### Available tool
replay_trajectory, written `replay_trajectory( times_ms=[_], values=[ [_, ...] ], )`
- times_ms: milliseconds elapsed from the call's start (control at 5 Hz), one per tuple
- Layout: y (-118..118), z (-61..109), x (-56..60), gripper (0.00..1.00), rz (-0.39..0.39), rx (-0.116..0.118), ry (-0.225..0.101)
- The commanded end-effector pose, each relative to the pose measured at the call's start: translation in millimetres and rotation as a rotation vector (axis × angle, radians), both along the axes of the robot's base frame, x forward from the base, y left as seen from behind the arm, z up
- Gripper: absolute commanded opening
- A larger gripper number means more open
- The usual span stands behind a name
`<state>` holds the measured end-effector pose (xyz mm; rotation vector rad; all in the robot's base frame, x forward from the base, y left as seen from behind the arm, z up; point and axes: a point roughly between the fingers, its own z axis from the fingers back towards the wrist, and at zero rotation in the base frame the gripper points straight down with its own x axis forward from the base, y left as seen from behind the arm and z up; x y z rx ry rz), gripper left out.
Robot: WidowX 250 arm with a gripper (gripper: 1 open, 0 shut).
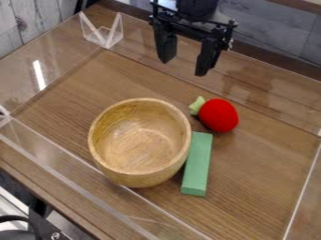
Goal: Move the red fruit to the left
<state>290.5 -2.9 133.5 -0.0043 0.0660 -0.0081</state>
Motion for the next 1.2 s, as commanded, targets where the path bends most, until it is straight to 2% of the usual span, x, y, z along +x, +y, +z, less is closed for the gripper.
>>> replay_trajectory(
  times_ms=[0, 200, 400, 800, 1000],
  values=[
    [-3.1, -6.2, -5.0, 1.00, 0.064, -0.003, 0.019],
    [-13.4, -26.8, -9.3, 1.00, 0.216, -0.011, 0.024],
    [-33.0, -45.7, -5.7, 1.00, 0.347, -0.030, 0.004],
    [-52.1, -57.2, 20.1, 1.00, 0.521, -0.073, -0.049],
    [-64.8, -61.3, 18.5, 1.00, 0.651, -0.081, -0.069]
  ],
)
